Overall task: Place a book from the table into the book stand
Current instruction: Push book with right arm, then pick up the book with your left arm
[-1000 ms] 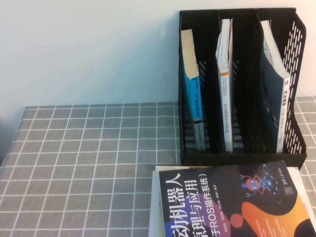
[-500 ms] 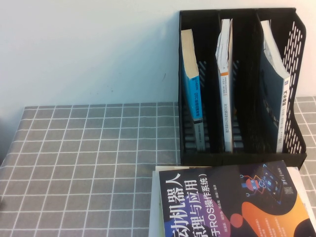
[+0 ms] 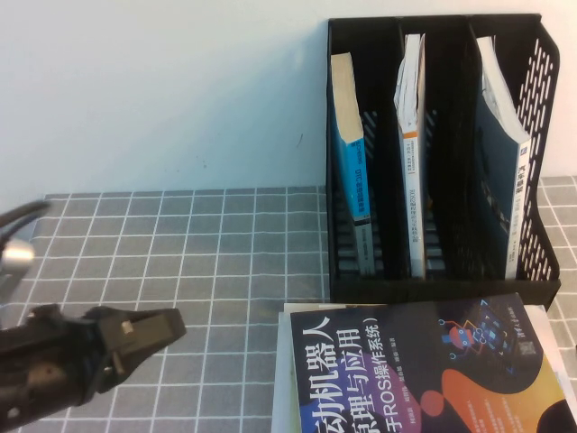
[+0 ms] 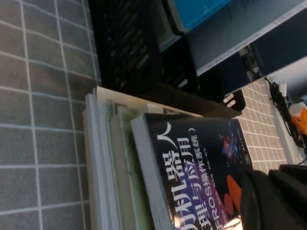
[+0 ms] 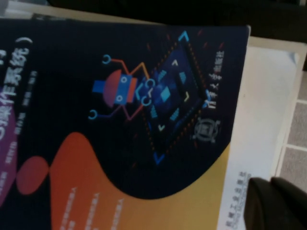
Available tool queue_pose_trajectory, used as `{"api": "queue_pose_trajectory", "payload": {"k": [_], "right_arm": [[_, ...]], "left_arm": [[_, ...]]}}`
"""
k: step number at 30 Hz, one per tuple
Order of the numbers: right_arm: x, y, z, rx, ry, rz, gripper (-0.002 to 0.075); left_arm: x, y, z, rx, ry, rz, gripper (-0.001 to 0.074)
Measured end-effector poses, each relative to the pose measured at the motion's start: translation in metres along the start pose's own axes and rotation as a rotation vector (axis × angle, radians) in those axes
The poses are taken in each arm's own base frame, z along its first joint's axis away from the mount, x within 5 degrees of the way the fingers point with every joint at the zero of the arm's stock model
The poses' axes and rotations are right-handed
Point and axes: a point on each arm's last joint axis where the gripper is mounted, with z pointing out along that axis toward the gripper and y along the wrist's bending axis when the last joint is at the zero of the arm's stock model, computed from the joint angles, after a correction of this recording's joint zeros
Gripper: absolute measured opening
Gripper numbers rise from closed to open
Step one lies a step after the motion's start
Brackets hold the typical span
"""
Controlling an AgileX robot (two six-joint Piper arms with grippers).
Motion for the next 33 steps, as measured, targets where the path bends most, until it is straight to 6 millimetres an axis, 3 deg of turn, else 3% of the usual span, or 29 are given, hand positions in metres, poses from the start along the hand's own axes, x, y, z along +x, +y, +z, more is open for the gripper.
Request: {"api": "queue_pose_trajectory", "payload": {"k": [5, 8, 11, 15, 18, 25, 33], "right_arm": [[0.001, -0.011, 0.026, -0.013, 0.074, 0.026, -0.0003], [0.001, -0.013, 0.033, -0.021, 0.097, 0.039, -0.0003], [0.002, -0.014, 0.038, -0.028, 0.109, 0.057, -0.0003], [0.002, -0.008, 0.045, -0.046, 0.123, 0.049, -0.0003], [-0.001, 0.000, 0.052, -0.064, 0.116, 0.029, -0.0002], [-0.004, 0.024, 0.066, -0.155, 0.091, 0.046, -0.0002], [-0.004, 0.029, 0.066, -0.186, 0.089, 0.061, -0.0003]], "left_arm": [[-0.001, 0.018, 0.020, -0.015, 0.082, -0.084, 0.0003], [0.000, 0.025, 0.029, -0.008, 0.121, -0.131, 0.0061], [-0.001, 0.032, 0.039, 0.019, 0.145, -0.190, 0.0211], [-0.002, 0.043, 0.056, 0.060, 0.180, -0.270, 0.0493], [0.002, 0.056, 0.068, 0.079, 0.236, -0.309, 0.0592], [0.021, 0.089, 0.094, 0.115, 0.382, -0.370, 0.0620], [0.038, 0.116, 0.112, 0.155, 0.462, -0.404, 0.0624]]}}
